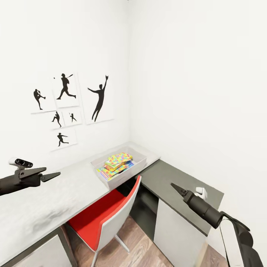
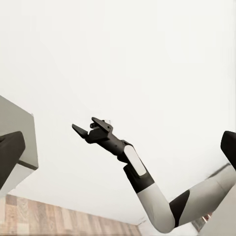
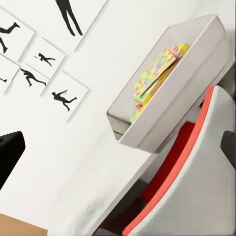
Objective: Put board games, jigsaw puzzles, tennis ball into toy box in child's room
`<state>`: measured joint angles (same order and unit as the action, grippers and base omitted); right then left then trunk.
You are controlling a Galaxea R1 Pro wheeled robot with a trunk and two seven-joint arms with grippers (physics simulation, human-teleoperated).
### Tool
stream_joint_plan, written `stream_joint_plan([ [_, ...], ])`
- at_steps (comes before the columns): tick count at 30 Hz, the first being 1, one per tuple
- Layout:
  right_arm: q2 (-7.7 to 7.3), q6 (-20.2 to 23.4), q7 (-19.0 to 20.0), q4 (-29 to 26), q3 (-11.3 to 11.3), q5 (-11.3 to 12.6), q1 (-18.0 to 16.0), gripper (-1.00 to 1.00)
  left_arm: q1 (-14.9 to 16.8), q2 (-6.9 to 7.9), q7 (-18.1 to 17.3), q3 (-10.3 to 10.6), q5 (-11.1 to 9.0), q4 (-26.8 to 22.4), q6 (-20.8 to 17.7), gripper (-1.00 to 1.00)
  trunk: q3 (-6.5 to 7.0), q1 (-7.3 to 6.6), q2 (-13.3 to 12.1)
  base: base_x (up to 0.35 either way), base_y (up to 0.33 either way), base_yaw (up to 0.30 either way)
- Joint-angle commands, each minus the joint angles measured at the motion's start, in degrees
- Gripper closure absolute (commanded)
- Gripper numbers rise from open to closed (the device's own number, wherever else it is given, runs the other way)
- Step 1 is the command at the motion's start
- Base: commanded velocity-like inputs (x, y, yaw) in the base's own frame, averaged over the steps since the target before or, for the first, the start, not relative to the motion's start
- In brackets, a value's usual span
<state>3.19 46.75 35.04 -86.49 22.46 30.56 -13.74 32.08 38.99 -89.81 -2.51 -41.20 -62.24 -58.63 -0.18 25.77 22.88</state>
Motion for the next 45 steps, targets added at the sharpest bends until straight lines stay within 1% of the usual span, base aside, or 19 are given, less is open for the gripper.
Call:
stream_joint_plan([
  [1,0.07,0.4,0.2,0.0,0.1,0.0,-0.1,-1.00,0.0,0.07,-0.2,0.0,0.0,0.0,-0.6,-1.00,-0.03,0.01,0.0,-0.108,0.021,-0.281],
  [7,0.07,0.4,0.2,0.1,0.2,0.0,-0.1,-1.00,-0.1,0.12,-0.2,-0.1,0.0,0.0,-0.6,-1.00,0.02,0.01,0.0,-0.105,0.007,-0.281],
  [21,0.01,0.4,0.1,0.2,0.3,-0.1,-0.1,-1.00,-0.1,0.12,-0.2,-0.3,0.1,0.0,-0.6,-1.00,0.33,0.01,0.0,-0.275,0.053,-0.281],
  [45,0.01,0.3,-0.1,0.5,0.4,-0.2,-0.1,-1.00,-0.1,0.17,-0.2,-0.4,0.1,0.0,-0.5,-1.00,0.99,0.01,0.0,-0.011,0.002,-0.281],
])
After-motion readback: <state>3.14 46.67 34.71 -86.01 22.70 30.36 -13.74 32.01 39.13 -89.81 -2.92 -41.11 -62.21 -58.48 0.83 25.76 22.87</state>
